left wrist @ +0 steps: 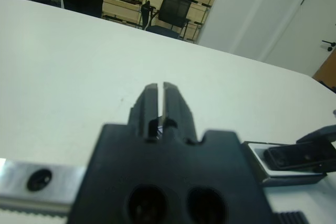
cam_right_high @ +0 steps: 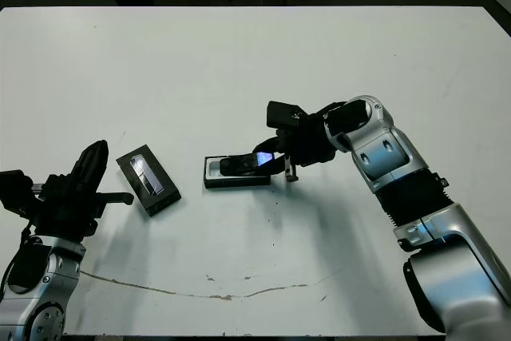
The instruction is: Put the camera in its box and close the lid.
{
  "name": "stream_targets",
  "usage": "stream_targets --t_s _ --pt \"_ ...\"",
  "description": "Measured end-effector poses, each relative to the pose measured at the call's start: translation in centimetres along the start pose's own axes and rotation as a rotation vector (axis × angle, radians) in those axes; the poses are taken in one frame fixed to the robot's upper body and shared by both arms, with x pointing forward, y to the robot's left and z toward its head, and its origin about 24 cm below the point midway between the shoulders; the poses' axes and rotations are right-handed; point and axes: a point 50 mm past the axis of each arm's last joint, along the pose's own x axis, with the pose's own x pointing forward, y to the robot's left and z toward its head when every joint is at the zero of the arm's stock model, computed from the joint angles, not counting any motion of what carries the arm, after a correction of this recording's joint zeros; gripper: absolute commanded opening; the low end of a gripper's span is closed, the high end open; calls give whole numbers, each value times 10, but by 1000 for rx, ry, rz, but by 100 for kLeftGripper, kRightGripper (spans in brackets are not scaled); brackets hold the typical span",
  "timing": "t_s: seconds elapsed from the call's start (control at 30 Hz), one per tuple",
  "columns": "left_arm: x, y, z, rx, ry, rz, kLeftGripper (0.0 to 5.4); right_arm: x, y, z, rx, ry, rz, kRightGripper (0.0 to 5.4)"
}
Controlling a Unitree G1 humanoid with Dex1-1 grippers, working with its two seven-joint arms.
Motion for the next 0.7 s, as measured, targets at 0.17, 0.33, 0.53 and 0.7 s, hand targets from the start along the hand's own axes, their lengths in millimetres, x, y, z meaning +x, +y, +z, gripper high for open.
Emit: stream_targets --t_s 0.17,0.33,0.53,0.7 --pt "0 0 -1 3 3 1 0 1 1 2 -22 4 4 64" --pt "0 1 -3 7 11 5 0 2 1 3 -36 4 7 64" --pt "-1 1 -5 7 21 14 0 6 2 7 -61 3 8 64" --pt "-1 1 -5 3 22 14 0 12 1 9 -52 -7 20 64"
